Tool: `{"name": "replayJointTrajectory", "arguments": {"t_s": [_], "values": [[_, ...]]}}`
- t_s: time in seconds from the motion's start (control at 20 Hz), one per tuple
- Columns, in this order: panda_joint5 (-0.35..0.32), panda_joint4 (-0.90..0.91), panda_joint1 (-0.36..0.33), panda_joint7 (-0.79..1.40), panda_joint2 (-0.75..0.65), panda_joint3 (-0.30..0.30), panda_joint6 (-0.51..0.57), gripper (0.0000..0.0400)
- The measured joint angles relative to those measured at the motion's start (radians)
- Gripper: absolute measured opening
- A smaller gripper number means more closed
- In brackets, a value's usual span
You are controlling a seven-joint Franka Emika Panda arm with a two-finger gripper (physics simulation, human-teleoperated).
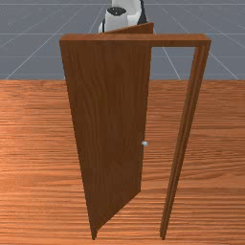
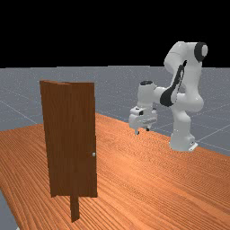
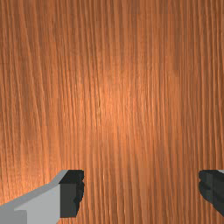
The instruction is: Close the door
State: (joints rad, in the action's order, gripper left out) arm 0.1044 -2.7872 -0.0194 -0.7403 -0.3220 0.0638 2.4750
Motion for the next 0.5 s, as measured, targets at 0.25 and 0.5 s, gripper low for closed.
{"name": "replayJointTrajectory", "arguments": {"t_s": [0.25,0.5], "values": [[0.004,0.014,-0.052,0.127,0.015,0.005,-0.006,0.0400],[0.040,0.064,-0.124,-0.051,0.063,0.118,0.005,0.0400]]}}
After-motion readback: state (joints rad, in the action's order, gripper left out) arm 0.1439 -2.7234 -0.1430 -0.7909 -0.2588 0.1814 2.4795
